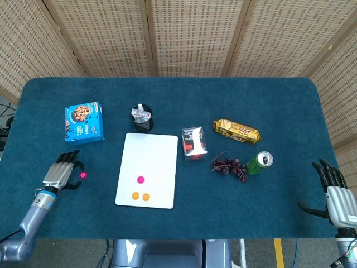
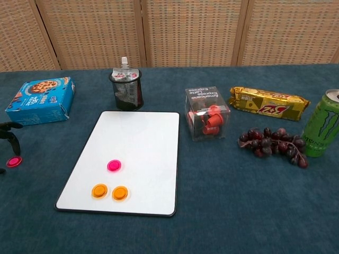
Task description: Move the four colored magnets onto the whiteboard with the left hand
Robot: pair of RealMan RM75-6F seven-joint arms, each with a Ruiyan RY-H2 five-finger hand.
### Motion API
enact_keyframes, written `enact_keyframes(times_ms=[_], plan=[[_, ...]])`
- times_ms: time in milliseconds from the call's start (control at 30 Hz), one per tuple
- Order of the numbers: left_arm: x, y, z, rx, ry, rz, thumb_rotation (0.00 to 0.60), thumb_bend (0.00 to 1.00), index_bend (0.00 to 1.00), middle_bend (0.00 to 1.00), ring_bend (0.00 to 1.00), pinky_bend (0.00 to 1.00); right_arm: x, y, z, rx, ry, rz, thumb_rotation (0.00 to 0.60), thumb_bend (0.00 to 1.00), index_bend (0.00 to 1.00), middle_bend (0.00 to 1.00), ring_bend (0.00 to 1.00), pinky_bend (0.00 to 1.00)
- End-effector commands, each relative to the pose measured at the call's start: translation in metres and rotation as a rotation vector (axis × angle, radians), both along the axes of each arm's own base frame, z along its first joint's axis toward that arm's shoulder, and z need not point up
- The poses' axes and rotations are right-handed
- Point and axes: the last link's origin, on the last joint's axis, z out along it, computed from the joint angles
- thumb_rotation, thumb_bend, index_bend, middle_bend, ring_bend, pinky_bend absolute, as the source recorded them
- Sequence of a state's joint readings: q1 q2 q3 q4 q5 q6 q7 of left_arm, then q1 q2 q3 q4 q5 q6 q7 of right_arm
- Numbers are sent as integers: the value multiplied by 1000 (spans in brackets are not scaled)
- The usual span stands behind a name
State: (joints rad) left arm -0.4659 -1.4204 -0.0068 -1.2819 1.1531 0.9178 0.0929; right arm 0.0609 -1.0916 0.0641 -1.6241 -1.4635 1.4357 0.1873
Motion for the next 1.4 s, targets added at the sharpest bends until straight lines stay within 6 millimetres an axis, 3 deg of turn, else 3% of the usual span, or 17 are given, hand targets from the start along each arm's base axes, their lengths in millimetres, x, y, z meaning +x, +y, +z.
enact_keyframes(times_ms=[33,433,700,1133,1267,1400], plan=[[-1,0,-1,3,2,3,600,326,386,0,0,0,0,0,0,0,0,0,600,53,16,0,0,0],[0,3,-7,-1,2,8,600,327,390,0,0,0,0,0,0,1,-2,-1,600,53,16,0,0,0],[-1,3,-8,4,4,10,600,345,552,0,0,0,0,0,0,3,-3,-1,600,53,16,0,0,0],[3,3,-8,10,9,-1,600,352,616,0,0,0,0,0,0,3,-4,-2,600,53,16,0,0,0],[7,4,-5,16,-4,-7,600,353,616,0,0,0,0,0,0,4,-5,-2,600,53,16,0,0,0],[24,5,2,23,-41,-44,600,352,616,0,0,0,0,0,0,5,-6,-2,600,53,16,0,0,0]])
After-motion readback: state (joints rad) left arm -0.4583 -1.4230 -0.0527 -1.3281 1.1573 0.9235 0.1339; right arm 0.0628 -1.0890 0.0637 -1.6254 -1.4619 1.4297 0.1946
